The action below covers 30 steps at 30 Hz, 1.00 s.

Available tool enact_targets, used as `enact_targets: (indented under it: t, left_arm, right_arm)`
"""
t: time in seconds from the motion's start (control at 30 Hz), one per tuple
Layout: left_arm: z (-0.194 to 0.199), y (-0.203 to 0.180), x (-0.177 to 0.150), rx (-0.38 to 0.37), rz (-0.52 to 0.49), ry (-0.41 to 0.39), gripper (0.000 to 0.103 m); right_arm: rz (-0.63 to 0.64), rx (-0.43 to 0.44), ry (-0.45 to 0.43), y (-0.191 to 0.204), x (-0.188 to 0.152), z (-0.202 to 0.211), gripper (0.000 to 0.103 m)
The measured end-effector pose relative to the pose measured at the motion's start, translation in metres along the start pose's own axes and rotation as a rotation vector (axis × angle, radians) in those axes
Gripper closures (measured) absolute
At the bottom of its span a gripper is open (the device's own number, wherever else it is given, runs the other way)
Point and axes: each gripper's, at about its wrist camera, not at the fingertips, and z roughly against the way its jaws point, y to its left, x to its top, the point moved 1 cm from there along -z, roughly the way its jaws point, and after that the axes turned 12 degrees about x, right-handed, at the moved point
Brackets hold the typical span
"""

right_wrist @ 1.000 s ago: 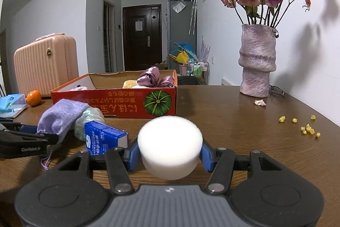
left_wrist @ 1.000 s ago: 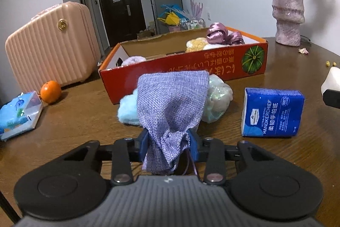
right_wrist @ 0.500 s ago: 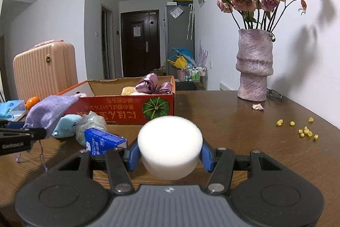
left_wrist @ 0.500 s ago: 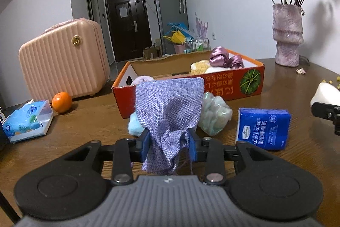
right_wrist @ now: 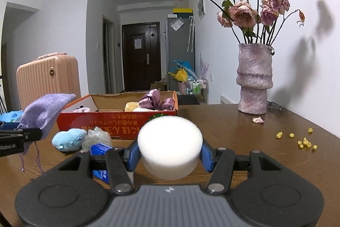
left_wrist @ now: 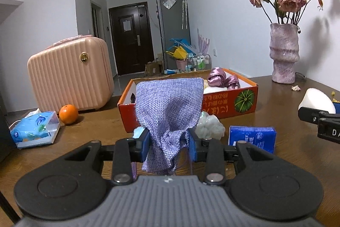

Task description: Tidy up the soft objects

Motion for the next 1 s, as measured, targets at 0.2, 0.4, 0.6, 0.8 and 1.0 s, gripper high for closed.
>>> enact_targets:
  t: [0.2, 0.4, 0.6, 0.8, 1.0]
  left_arm:
    - [0.005, 0.002, 0.005, 0.0, 0.017, -0.016, 0.067]
    - [0.008, 0.005, 0.013, -0.004, 0.047, -0.029, 0.067]
    - [0.008, 0.003, 0.021, -0.006, 0.07, -0.045, 0.067]
    - [0.007, 0.001, 0.03, -0.009, 0.089, -0.068, 0.067]
    - [0.0, 0.0, 0.039, -0.007, 0.111, -0.072, 0.067]
  right_arm:
    - [0.009, 0.013, -0.028, 0.005, 0.006, 0.001, 0.047]
    - [0.026, 0.02, -0.045, 0.012, 0.012, -0.004, 0.047]
    - [0.034, 0.028, -0.067, 0.017, 0.02, -0.01, 0.047]
    - [0.042, 0.039, -0.086, 0.021, 0.03, -0.022, 0.047]
    - [0.031, 0.052, -0.11, 0.022, 0.038, -0.033, 0.047]
